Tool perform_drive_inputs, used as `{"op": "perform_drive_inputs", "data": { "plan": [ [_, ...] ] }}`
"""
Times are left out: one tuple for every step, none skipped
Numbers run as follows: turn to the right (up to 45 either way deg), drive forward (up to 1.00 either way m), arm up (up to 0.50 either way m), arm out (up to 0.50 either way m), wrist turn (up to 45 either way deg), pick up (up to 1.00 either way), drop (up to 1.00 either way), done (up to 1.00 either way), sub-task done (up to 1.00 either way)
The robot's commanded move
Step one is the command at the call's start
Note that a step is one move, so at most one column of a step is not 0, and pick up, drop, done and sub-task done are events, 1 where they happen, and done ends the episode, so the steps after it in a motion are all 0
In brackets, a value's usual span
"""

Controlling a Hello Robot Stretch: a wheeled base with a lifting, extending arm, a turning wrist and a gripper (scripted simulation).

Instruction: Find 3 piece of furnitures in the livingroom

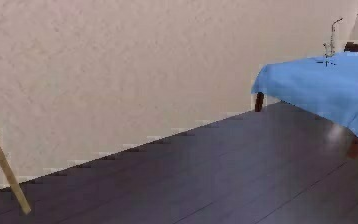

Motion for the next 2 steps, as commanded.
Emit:
{"op": "perform_drive_inputs", "data": {
  "plan": [
    [45.0, 0.00, 0.00, 0.00, 0.0, 0.00, 0.00, 0.00, 0.00],
    [45.0, 0.00, 0.00, 0.00, 0.0, 0.00, 0.00, 0.00, 0.00]
  ]
}}
